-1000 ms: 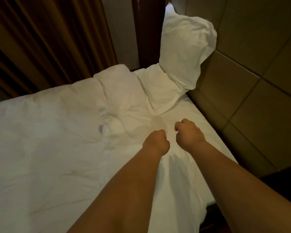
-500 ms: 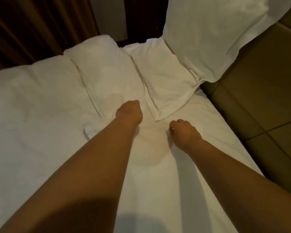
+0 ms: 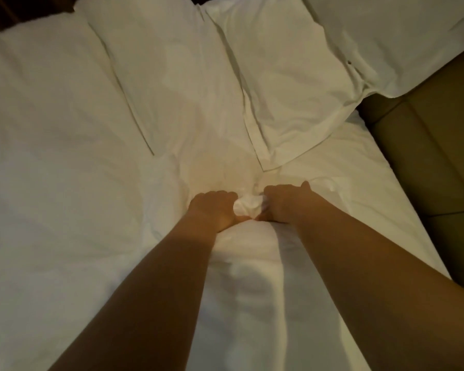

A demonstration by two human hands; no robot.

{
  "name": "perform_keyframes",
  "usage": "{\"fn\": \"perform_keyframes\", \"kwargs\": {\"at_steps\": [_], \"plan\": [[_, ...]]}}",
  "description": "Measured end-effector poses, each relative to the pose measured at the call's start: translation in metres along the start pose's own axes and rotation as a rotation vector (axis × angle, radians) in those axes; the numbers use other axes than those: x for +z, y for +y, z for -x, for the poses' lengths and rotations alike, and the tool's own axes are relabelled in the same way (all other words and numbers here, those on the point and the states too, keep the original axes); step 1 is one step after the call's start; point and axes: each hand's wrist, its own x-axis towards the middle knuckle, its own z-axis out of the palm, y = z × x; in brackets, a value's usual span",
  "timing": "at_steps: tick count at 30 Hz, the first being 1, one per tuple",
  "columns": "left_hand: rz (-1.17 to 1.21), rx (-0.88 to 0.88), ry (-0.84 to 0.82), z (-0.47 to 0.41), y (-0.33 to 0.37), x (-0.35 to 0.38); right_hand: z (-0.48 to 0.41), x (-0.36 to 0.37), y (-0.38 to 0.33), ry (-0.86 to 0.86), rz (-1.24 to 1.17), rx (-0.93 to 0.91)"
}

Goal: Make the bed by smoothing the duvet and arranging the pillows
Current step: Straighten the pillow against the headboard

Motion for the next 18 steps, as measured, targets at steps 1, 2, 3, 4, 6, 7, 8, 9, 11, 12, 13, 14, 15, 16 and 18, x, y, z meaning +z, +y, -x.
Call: {"fn": "perform_keyframes", "kwargs": {"at_steps": [1,2,3,4,6,7,8,9,11,12,13,14,15,16,18], "plan": [[0.001,0.012,-0.011,0.004,0.002,-0.003,0.005,-0.001,0.003,0.042,-0.019,0.0],[-0.008,0.026,-0.016,0.011,0.004,-0.006,0.014,-0.003,0.004,0.086,-0.043,0.006],[-0.026,0.037,-0.012,0.019,0.007,-0.008,0.026,-0.005,0.005,0.131,-0.031,0.007],[-0.046,0.038,-0.009,0.028,0.009,-0.01,0.038,-0.007,0.004,0.152,0.006,-0.004],[-0.084,0.03,-0.017,0.049,0.019,-0.015,0.067,-0.005,0.005,0.17,0.042,-0.032],[-0.11,0.042,-0.019,0.062,0.028,-0.018,0.083,-0.003,0.006,0.183,0.032,-0.04],[-0.14,0.071,-0.017,0.076,0.039,-0.021,0.102,-0.002,0.01,0.188,0.013,-0.039],[-0.172,0.109,-0.004,0.092,0.052,-0.025,0.123,0.0,0.016,0.19,-0.002,-0.028],[-0.235,0.191,0.06,0.127,0.081,-0.036,0.169,0.0,0.034,0.224,-0.026,0.0],[-0.263,0.225,0.106,0.145,0.097,-0.046,0.196,-0.002,0.045,0.255,-0.039,0.016],[-0.295,0.257,0.161,0.165,0.112,-0.057,0.223,-0.004,0.055,0.294,-0.053,0.036],[-0.338,0.289,0.22,0.186,0.128,-0.069,0.252,-0.007,0.065,0.339,-0.067,0.06],[-0.388,0.322,0.276,0.208,0.145,-0.082,0.282,-0.01,0.075,0.384,-0.084,0.085],[-0.44,0.355,0.326,0.231,0.163,-0.095,0.313,-0.014,0.083,0.429,-0.105,0.108],[-0.518,0.422,0.427,0.282,0.202,-0.118,0.381,-0.021,0.097,0.524,-0.13,0.159]]}}
